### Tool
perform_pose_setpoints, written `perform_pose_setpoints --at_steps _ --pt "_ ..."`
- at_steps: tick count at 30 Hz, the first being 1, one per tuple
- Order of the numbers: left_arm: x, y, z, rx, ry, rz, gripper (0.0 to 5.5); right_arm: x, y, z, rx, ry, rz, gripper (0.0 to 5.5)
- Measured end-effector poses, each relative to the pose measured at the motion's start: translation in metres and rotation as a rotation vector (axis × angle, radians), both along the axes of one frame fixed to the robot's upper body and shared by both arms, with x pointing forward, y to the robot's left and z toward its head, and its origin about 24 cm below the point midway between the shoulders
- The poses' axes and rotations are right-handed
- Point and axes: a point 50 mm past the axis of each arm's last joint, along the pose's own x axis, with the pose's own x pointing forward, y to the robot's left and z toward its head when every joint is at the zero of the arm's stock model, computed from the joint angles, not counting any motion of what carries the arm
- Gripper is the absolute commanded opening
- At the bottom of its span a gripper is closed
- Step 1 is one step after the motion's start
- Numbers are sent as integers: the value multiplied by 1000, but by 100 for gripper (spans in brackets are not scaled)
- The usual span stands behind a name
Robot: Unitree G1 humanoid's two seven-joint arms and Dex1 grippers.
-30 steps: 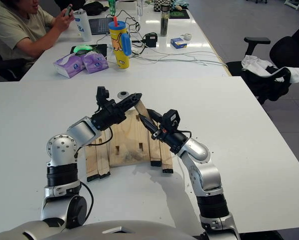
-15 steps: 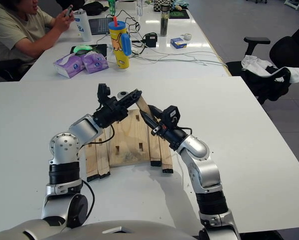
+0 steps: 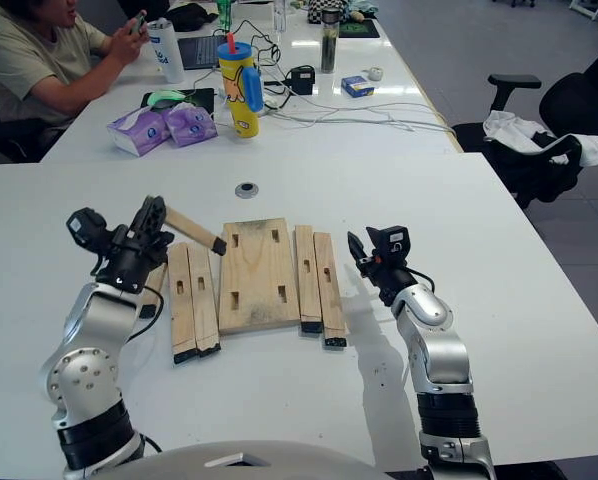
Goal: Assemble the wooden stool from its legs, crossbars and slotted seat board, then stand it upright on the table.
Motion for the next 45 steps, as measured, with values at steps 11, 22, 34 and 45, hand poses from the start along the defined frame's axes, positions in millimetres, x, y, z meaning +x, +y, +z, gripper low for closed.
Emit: perform_pose_setpoints --at_steps 11,22,34,45 --pt "-16 3 -21 49 86 112 44 7 1 3 -22 19 38 204" --pt "-18 7 -31 83 100 179 44 13 6 7 -34 22 101 204" --pt "-19 -8 -31 247 119 221 44 17 12 9 -41 36 138 204" --pt "-4 -4 -32 692 154 117 44 8 11 1 -54 98 -8 204"
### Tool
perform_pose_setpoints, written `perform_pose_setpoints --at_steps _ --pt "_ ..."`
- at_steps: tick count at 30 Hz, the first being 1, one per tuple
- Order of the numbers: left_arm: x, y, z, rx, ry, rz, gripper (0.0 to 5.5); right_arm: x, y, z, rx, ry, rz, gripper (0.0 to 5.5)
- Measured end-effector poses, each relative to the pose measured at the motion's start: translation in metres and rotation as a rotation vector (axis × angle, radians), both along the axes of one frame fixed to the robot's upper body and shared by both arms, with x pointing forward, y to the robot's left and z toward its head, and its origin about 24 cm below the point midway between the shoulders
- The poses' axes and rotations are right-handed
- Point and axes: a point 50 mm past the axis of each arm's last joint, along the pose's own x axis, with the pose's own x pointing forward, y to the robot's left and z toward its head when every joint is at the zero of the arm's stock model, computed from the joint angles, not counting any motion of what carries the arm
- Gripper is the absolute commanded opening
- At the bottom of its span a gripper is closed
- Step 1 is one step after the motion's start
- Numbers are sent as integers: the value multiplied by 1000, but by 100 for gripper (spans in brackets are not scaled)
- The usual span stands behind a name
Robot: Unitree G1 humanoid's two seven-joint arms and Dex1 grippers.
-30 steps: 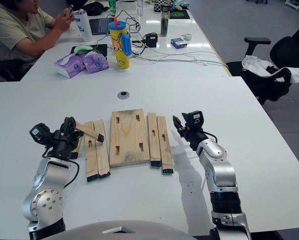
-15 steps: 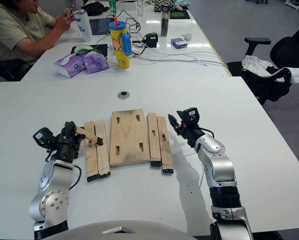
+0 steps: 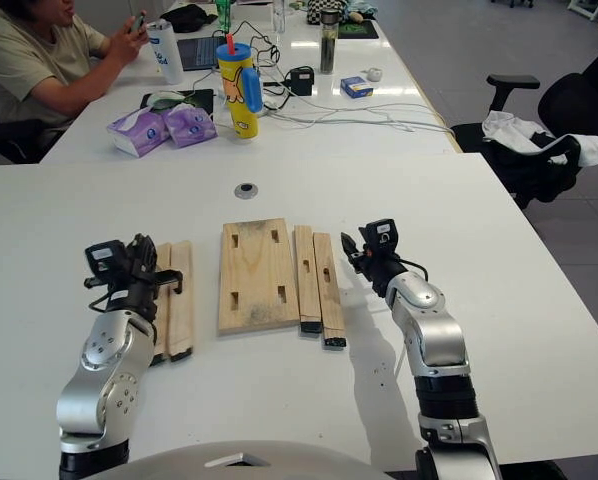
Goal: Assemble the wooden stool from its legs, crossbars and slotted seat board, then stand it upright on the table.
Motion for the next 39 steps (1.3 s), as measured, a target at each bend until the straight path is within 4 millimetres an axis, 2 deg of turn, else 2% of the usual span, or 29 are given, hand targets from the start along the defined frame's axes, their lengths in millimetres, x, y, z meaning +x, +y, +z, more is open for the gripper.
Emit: perform_pose_setpoints --at_steps 4,7,12,19,31,39 --pt "2 -1 -7 48 -25 -76 44 -4 3 0 -7 -11 -14 204" --pt "-3 6 -12 54 -53 -115 44 -7 4 -2 -33 -12 -16 204" --pt "-8 16 -17 -21 -91 -119 44 -8 3 -3 -35 -9 -26 204" --pt "-10 11 -17 -41 -105 -152 44 -7 2 -4 -40 -5 -40 204" --pt "-30 8 -23 -13 -156 -215 44 -2 1 0 -88 -33 -42 204" --pt "-35 9 -28 -7 -191 -213 44 1 2 2 -92 -43 -27 204"
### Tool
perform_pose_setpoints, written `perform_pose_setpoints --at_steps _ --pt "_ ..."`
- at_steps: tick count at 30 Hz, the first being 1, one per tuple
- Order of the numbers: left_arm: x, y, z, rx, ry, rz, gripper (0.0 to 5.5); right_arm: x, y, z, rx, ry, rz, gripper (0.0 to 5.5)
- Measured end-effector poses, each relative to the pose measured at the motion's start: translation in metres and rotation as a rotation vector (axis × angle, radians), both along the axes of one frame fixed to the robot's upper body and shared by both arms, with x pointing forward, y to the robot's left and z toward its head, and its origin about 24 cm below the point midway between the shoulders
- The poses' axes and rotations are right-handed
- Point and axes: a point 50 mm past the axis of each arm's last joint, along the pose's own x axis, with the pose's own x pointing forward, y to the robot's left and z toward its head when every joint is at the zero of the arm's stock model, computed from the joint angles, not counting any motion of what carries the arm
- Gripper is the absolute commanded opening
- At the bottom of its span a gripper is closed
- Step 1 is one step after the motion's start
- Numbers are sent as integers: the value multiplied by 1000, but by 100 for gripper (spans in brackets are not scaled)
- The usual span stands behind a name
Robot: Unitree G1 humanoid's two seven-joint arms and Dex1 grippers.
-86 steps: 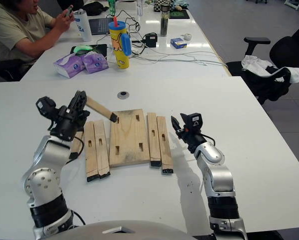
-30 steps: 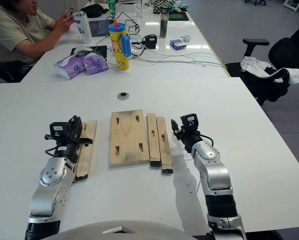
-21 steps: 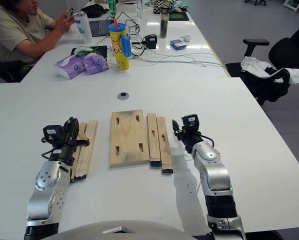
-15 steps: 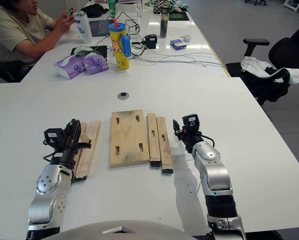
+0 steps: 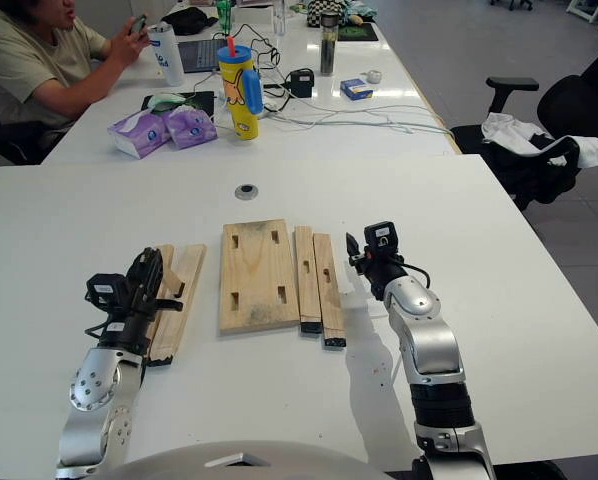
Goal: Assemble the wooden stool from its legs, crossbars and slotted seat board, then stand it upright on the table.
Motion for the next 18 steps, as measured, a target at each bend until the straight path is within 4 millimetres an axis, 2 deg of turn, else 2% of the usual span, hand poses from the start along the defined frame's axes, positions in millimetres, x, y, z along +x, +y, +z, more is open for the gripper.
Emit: perform_pose_setpoints --at_steps 6,7,12,18 --pt "5 -2 2 11 3 -6 44 1 -1 -2 -6 9 4 204" --pt "8 -2 4 12 2 -8 80 1 0 -3 -14 5 5 204" --pt "16 -5 2 12 62 -28 144 2 2 -5 -27 -1 12 204" --pt "26 -9 25 2 -41 -50 226 6 2 -5 -24 -16 13 204"
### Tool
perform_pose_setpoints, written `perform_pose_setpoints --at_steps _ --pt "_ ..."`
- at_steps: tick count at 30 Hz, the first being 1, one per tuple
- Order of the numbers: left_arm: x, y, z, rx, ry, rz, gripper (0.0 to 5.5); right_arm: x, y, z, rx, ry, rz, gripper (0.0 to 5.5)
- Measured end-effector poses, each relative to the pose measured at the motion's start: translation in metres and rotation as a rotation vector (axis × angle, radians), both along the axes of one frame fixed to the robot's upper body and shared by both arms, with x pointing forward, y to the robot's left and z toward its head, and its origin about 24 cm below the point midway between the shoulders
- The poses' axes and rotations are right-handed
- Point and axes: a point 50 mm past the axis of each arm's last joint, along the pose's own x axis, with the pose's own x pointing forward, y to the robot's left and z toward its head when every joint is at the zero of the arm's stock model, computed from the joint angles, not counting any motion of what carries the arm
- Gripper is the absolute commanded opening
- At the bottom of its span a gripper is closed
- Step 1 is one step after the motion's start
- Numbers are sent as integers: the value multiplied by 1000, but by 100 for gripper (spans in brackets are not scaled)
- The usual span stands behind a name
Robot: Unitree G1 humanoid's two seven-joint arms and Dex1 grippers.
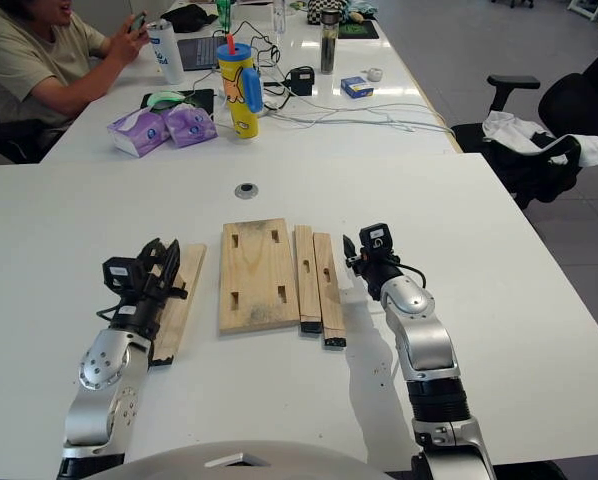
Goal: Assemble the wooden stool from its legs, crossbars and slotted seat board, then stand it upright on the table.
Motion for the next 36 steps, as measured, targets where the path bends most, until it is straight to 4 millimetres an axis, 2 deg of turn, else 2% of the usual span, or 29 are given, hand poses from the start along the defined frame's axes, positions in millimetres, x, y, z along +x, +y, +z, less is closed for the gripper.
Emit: perform_pose_setpoints --at_steps 3,7,11,12,14,17,18,19,20,21,22,26,36 --pt "1 2 5 -9 -21 6 243 1 1 0 6 -3 1 204" --pt "15 1 28 -24 -92 9 243 2 3 -4 13 4 2 204" --pt "33 -2 62 -65 -177 10 243 3 5 -4 16 -1 9 204" --pt "41 -2 79 -84 -213 16 243 4 6 -5 15 -2 12 204" --pt "47 -4 100 -97 -264 8 243 4 7 -5 16 1 15 204" --pt "50 -7 114 -104 -288 -23 243 4 9 -6 18 -2 15 204" --pt "52 -7 112 -100 -267 -27 243 4 9 -6 19 -4 13 204" --pt "58 -7 98 -82 -176 -28 243 4 10 -6 23 -5 9 204" --pt "63 -7 78 -55 -55 -19 243 4 11 -6 27 -6 8 204" --pt "65 -3 43 -30 130 3 243 4 13 -6 33 -8 10 204" --pt "64 0 36 -22 152 13 243 4 15 -7 35 -6 10 204" --pt "57 8 35 29 149 34 243 4 20 -9 40 0 27 204" --pt "55 6 35 36 106 25 243 5 22 -9 32 -5 25 204"
